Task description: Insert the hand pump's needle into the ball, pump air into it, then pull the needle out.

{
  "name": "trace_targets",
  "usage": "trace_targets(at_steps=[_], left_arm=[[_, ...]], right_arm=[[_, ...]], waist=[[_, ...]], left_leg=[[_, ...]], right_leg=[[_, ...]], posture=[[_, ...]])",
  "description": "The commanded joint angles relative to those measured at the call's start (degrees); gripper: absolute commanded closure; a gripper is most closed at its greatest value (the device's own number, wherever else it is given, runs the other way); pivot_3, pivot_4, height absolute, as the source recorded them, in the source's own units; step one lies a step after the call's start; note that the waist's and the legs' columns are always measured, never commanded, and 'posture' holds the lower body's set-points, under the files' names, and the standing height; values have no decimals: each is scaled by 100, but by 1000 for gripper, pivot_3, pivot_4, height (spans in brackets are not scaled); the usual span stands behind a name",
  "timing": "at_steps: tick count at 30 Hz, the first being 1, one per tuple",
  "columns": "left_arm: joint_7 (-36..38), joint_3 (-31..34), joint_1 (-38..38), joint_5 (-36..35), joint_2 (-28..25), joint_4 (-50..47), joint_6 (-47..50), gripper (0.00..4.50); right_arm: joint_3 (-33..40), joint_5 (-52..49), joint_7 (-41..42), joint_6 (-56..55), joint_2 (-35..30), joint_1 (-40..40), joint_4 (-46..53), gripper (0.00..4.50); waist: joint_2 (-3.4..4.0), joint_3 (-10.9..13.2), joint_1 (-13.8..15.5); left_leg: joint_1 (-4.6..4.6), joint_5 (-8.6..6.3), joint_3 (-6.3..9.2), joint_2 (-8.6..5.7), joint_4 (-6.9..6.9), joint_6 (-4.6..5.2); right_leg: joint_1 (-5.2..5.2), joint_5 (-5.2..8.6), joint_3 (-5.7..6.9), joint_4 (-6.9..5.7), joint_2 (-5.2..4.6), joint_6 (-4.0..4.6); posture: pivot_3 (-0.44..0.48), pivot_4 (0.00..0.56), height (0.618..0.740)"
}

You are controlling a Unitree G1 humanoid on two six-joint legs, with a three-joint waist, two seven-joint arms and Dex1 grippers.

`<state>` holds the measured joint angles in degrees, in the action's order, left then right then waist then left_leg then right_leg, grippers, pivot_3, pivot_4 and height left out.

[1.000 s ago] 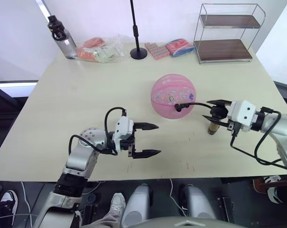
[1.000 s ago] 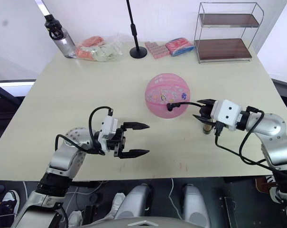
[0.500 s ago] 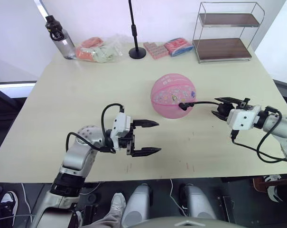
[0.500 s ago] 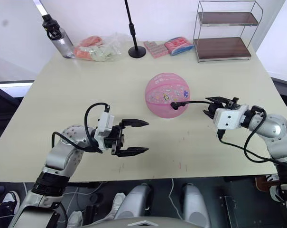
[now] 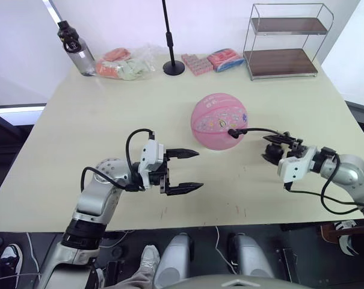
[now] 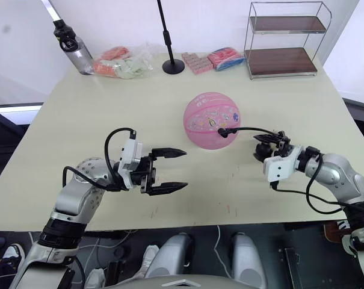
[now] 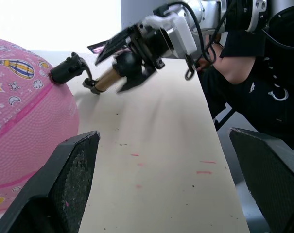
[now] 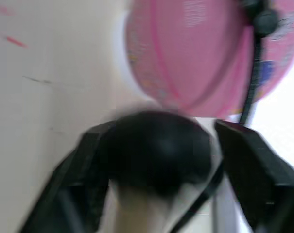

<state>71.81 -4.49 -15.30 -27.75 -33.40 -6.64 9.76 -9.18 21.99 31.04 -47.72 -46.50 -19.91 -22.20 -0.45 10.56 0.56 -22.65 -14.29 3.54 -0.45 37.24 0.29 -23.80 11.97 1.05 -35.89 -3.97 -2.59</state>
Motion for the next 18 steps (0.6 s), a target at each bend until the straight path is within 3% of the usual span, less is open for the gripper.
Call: trace_targets(at_steps=[1,8,18], left_arm=[[-67,160,49,-140,-34,-291,10,0],[-186,196,-22,-209,14,-280,21,0],[-1057,314,-674,-36,482,80,50,0]], right_arm=[[99,-430,68,-107,-114,63,81,61],[257,-1545,468,42,-224,655,412,61],[1013,-5197,1378,2412,141,2383,2530,61]], waist=[[0,0,-10],[0,0,-65],[-2,-1,-62]], left_leg=[[2,0,-5,0,0,1],[6,-1,-8,1,1,2],[22,-4,-13,3,15,9]], right_leg=[[0,0,-5,-1,0,0],[0,-1,-10,-5,1,0],[16,-8,-19,-15,3,-8]], posture=[[0,150,740],[0,150,740],[0,150,740]])
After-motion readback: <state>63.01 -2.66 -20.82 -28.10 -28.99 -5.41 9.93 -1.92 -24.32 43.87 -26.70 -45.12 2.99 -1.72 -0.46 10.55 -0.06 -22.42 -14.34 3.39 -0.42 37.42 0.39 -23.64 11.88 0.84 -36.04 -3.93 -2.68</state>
